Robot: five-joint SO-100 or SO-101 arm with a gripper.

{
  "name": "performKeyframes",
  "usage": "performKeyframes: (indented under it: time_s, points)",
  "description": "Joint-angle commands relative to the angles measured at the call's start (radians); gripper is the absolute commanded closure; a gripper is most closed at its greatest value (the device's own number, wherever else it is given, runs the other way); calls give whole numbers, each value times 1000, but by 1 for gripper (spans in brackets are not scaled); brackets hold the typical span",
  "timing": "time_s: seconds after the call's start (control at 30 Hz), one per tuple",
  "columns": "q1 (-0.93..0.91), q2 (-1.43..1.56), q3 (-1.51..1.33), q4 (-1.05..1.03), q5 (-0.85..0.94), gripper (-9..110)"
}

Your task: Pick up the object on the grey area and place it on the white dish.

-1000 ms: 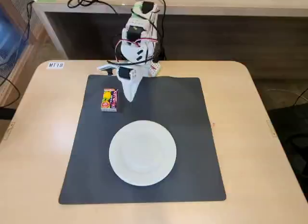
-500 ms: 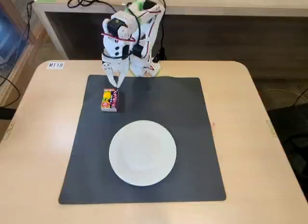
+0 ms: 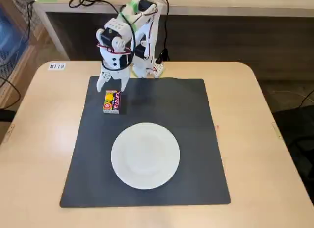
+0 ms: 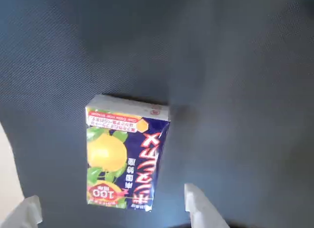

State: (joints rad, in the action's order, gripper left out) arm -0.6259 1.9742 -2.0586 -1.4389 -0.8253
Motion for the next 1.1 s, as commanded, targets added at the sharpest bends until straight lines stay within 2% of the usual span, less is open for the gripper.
performKeyframes:
  time_s: [0.0,0.67,0.8,1.07]
  points:
    - [0,-35,55,-3,-21,63]
    - [-17,-290,78,107,-26,64]
    - [-20,-324,84,132,-25,66]
    - [-21,-367,87,156,-77,78]
